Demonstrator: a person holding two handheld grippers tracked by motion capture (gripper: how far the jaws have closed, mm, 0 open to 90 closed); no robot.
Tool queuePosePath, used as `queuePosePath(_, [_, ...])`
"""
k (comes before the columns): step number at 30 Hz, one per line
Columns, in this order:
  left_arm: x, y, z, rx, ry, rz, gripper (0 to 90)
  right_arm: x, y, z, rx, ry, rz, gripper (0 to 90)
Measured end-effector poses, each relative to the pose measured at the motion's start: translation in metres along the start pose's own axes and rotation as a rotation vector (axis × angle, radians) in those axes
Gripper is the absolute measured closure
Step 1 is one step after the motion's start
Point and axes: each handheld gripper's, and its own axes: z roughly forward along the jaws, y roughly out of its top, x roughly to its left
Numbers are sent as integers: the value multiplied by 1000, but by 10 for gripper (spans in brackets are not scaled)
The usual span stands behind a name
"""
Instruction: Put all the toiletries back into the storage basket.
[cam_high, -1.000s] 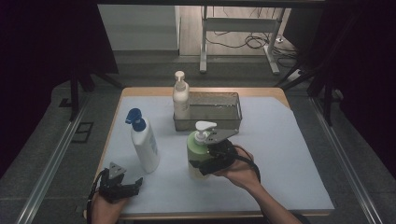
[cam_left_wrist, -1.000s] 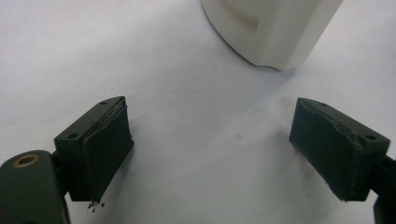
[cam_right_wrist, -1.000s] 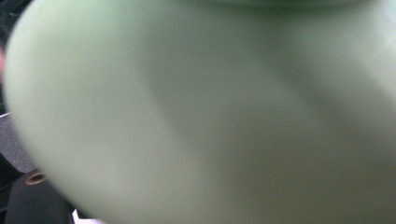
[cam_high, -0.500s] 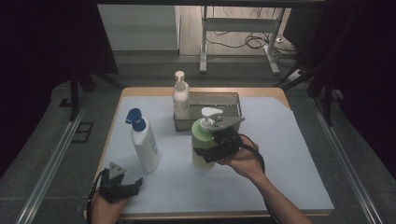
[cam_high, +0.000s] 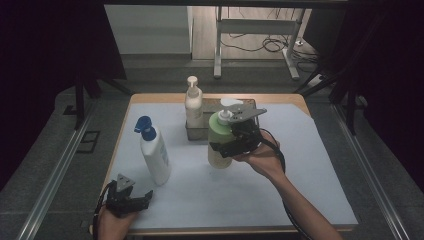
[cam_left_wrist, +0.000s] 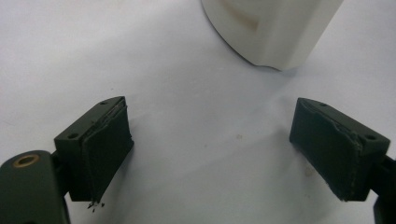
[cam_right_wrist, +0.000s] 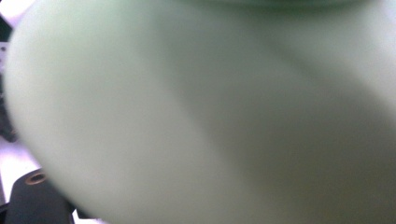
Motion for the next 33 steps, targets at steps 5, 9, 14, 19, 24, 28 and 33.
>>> queuePosePath(5, [0, 0, 0, -1, 0, -1, 124, -6, 7, 1, 1, -22, 4, 123])
queuePosePath(9, [0, 0, 0, -1, 0, -1, 123, -12, 13, 3, -1, -37, 14, 123])
queuePosePath(14, [0, 0, 0, 0, 0, 0, 123, -18, 23, 6, -7, -55, 22, 123])
queuePosePath(19, [0, 0, 0, 1, 0, 0, 123, -22, 29, 8, -7, -60, 27, 123])
queuePosePath(24, [0, 0, 0, -1, 0, 0, 123, -28, 36, 12, -12, -73, 41, 123])
queuePosePath(28, [0, 0, 0, 0, 0, 0, 123, -34, 40, 16, -8, -90, 45, 123])
queuePosePath(33, [0, 0, 0, 0, 0, 0, 123, -41, 45, 20, -14, -104, 58, 123])
